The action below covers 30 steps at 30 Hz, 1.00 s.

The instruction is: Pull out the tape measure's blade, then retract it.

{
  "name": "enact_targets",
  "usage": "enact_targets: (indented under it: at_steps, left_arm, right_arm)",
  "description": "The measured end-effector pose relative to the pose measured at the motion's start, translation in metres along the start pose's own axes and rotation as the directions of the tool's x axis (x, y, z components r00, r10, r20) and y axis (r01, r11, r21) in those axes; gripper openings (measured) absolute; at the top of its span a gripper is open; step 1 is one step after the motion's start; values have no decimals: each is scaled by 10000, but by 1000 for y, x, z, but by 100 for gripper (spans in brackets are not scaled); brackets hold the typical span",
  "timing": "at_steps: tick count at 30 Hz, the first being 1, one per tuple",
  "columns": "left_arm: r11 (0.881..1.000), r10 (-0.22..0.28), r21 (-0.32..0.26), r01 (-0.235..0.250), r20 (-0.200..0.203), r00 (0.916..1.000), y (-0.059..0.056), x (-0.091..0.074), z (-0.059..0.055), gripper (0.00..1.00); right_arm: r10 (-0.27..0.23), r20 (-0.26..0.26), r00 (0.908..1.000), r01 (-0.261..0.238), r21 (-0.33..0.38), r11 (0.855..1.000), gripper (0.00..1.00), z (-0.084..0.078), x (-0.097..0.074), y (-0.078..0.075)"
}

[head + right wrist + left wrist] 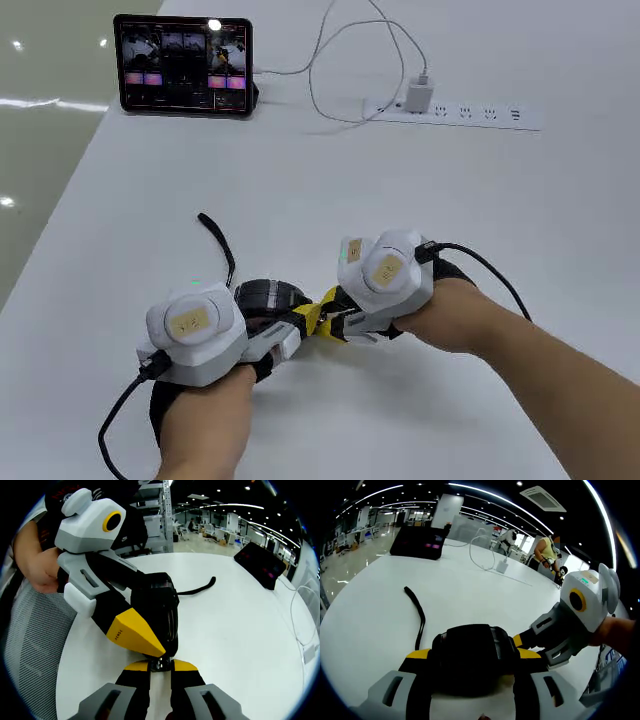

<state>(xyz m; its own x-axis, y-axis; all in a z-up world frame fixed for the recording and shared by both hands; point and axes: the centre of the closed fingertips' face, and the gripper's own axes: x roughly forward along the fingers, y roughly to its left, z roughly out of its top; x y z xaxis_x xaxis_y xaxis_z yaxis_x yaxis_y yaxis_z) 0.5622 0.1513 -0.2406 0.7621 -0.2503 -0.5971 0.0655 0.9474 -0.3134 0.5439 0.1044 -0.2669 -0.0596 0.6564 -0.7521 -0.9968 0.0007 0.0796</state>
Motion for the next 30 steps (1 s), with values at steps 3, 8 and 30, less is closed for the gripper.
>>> enact_targets:
  at_steps: [3,8,30]
  left_arm:
    - [10000,-52,-33,52,-15,10000,0,0,0,62]
    - [10000,-85,-33,85,-4,10000,-1,-1,1,61]
    - [9996,-272,-35,272,-82,9996,-2,-2,3,61]
  right_arm:
    - [-5,-1,10000,5,-37,10000,12,0,0,0]
    - [-14,6,10000,14,-102,9999,12,1,0,0]
    - [-159,287,9995,155,138,9998,20,3,-9,-1]
